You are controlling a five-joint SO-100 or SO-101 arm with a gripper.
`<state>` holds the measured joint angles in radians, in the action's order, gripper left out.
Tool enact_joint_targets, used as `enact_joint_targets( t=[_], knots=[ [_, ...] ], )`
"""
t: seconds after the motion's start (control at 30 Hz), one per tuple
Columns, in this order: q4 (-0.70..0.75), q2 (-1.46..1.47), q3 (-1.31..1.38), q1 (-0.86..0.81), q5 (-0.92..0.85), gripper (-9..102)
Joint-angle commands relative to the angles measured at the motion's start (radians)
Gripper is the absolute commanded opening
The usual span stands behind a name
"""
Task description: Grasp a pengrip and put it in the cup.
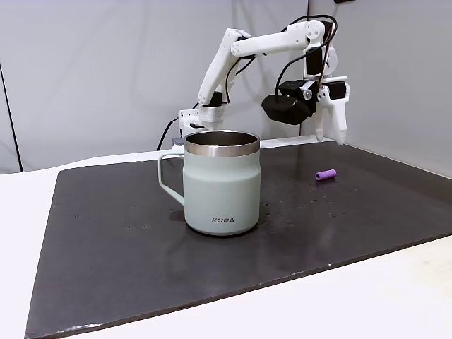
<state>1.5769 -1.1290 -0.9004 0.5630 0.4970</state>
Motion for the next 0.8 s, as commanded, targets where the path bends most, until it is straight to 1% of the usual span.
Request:
enact_joint_targets(
  t=[0.0, 0.63, 0.73, 0.77],
  knots=[
    [0.017, 0.034, 0.084, 0.014, 0.015, 24],
    [0.055, 0.396, 0.324, -0.064, 0.057, 24],
    [0.058, 0.420, 0.353, -0.061, 0.052, 22],
    [0.061, 0.425, 0.356, -0.060, 0.052, 20]
  ],
)
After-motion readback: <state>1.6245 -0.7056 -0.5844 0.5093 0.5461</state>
